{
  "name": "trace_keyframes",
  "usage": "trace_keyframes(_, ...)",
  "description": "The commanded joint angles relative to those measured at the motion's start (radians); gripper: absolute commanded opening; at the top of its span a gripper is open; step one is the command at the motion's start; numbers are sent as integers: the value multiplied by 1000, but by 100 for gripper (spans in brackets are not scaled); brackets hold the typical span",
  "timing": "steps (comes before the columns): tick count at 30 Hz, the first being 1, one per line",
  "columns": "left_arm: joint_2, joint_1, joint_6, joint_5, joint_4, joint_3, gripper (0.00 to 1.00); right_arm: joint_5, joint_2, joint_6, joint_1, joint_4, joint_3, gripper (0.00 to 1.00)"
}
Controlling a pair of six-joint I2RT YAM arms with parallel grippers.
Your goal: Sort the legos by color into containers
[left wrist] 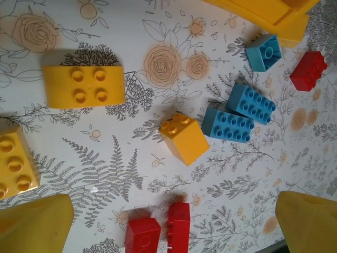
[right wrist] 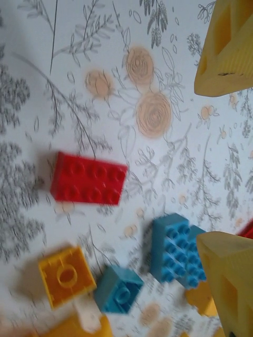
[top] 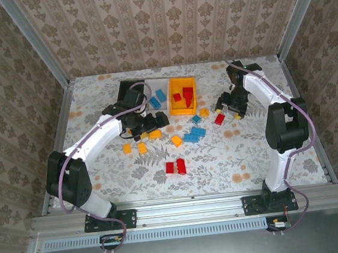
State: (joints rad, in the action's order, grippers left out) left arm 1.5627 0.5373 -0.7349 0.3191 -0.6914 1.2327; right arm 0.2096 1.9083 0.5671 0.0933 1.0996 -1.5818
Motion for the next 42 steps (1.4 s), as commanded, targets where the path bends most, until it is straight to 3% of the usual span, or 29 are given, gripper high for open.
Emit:
trace_keyframes(1, -9, 3, 42, 8, -34, 23, 100, -46, -2, 97, -7, -63, 25, 69)
trace_keyframes(15, -67, -40, 37, -5, -28, -45, 100, -17, 185, 159, -6, -103, -53, 62)
trace_keyframes(35, -133, -112, 48, 17, -33, -120, 100, 28, 293, 191, 51, -125, -98, 59)
trace_keyframes(38, -141, -115, 49, 22, -31, -130, 100, 24, 291, 193, 54, -128, -93, 54)
trace_keyframes(42, -149, -121, 50, 26, -25, -142, 100, 18, 265, 194, 54, -139, -77, 39)
